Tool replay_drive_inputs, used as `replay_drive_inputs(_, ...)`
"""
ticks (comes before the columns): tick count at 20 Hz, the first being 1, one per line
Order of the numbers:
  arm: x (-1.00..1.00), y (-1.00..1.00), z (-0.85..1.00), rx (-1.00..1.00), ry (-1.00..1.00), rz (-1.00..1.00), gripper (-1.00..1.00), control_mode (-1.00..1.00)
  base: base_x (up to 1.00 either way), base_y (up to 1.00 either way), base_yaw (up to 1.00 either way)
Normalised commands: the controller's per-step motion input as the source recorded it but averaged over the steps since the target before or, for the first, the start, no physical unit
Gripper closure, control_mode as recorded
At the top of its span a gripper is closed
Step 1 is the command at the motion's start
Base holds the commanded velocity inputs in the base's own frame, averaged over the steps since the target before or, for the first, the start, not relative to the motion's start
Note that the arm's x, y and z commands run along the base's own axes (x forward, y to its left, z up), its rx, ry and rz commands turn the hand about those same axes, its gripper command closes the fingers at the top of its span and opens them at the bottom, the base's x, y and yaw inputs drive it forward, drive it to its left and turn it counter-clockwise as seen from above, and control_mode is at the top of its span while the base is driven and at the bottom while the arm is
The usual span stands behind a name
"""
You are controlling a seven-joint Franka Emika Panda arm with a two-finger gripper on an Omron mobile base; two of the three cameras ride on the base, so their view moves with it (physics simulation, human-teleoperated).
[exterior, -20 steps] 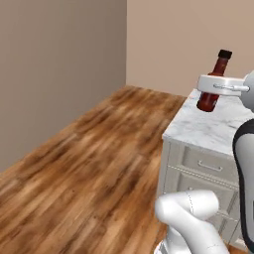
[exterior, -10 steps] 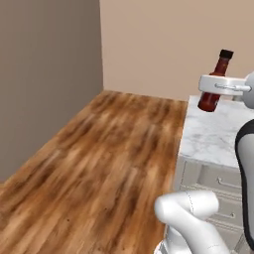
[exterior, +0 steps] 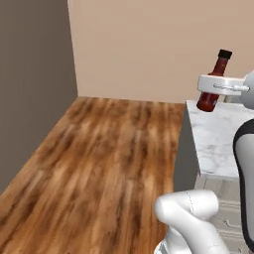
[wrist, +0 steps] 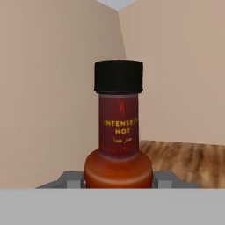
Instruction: Move the hot dog bun to the plate on the dining table and place the condiment next to that plate. Then navigate to the fridge and take the sausage and place it on the plate as well.
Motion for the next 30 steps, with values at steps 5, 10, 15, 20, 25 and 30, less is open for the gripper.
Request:
replay_drive_inputs(5, 0.00, 0.00, 0.00, 0.00, 0.00, 0.00, 1.00, 1.00, 0.62, 0.37, -0.33)
replay_drive_inputs(10, 0.00, 0.00, 0.00, 0.00, 0.00, 0.00, 1.00, 1.00, 0.61, 0.40, -0.33)
replay_drive_inputs(15, 0.00, 0.00, 0.00, 0.00, 0.00, 0.00, 1.00, 1.00, 0.58, 0.49, -0.34)
replay_drive_inputs(20, 0.00, 0.00, 0.00, 0.00, 0.00, 0.00, 1.00, 1.00, 0.78, 0.78, -0.42)
replay_drive_inputs(25, 0.00, 0.00, 0.00, 0.00, 0.00, 0.00, 1.00, 1.00, 0.88, 0.91, -0.49)
replay_drive_inputs(30, 0.00, 0.00, 0.00, 0.00, 0.00, 0.00, 1.00, 1.00, 0.97, 0.73, -0.52)
